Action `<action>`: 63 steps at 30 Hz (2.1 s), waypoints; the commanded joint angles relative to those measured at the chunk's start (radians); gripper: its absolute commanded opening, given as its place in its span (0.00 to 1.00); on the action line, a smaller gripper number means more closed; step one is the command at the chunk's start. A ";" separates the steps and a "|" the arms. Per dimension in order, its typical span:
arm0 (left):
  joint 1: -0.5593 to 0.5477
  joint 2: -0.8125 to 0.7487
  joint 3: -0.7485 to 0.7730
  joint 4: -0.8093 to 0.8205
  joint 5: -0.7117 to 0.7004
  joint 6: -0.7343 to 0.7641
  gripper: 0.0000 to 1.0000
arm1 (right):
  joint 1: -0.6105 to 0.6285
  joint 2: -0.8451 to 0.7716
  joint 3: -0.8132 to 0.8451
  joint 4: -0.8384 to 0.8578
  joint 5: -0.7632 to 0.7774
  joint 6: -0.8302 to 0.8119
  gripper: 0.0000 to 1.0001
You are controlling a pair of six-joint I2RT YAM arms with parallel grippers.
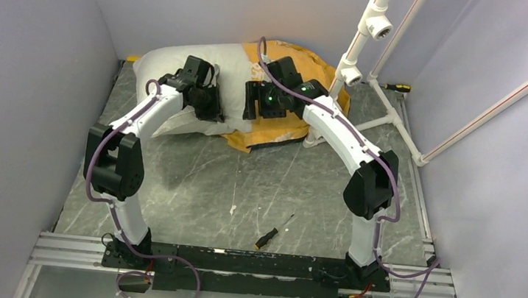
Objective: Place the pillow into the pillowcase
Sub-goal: Stuff the pillow into the pillowcase.
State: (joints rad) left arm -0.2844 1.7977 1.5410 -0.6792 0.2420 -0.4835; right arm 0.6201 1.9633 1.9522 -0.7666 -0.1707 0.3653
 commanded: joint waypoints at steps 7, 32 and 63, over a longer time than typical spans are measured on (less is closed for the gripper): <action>-0.012 -0.066 -0.029 0.143 0.124 -0.033 0.00 | 0.007 0.069 0.034 0.004 0.220 -0.052 0.72; -0.012 -0.166 -0.070 0.339 0.246 -0.087 0.00 | -0.058 -0.180 -0.212 0.494 -0.646 0.097 0.00; -0.097 -0.342 -0.159 0.718 0.331 0.027 0.00 | -0.002 0.198 0.272 1.471 -1.010 1.102 0.00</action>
State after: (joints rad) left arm -0.2699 1.5188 1.3499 -0.2821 0.2615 -0.4965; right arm 0.5205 2.1632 1.9770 0.3485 -1.0771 1.2369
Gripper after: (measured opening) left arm 0.031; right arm 0.012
